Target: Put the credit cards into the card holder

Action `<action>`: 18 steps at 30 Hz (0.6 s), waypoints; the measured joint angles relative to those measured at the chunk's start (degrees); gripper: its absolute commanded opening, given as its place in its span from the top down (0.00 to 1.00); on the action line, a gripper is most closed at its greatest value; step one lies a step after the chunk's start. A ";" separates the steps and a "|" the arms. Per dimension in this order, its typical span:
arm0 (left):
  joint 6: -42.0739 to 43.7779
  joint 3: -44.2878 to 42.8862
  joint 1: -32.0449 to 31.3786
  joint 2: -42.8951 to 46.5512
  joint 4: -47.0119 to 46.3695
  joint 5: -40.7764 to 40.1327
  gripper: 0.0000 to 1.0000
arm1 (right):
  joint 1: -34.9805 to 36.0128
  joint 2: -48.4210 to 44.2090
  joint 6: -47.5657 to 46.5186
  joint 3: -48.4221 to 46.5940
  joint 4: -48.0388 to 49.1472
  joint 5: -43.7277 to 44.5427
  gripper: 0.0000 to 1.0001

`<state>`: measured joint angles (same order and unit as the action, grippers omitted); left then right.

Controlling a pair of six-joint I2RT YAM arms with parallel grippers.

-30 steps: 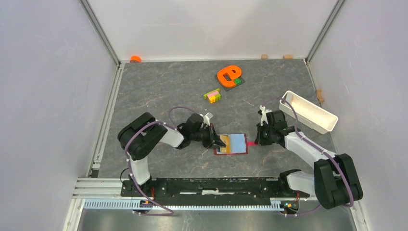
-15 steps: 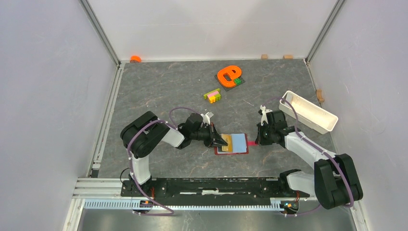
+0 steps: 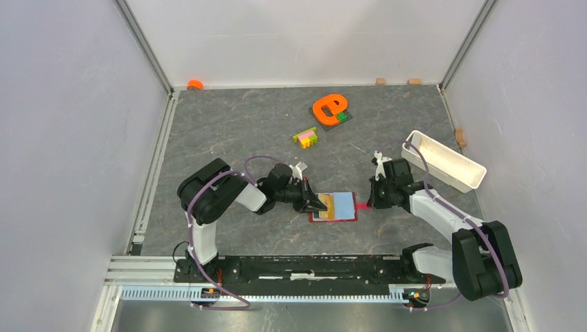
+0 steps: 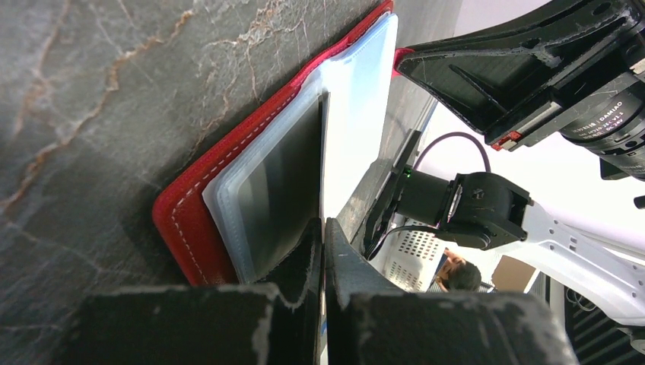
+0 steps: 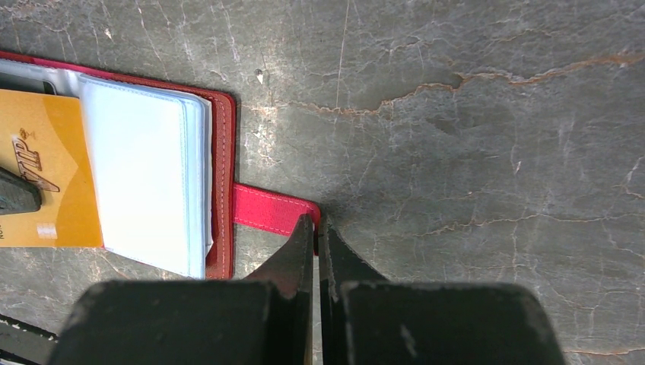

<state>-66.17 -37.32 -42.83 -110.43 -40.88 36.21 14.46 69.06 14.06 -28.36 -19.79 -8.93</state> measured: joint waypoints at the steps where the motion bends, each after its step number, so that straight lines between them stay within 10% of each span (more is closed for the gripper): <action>1: 0.00 -0.02 0.00 0.00 0.00 0.00 0.98 | 0.00 0.00 0.00 0.00 0.00 0.00 1.00; 18: 0.00 -0.61 0.02 -1.99 -3.13 0.11 0.98 | 0.00 0.00 0.00 0.00 0.00 0.00 1.00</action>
<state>-66.17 -37.93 -42.81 -112.42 -44.01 36.32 14.46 69.06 14.06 -28.36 -19.79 -8.93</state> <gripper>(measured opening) 0.036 0.011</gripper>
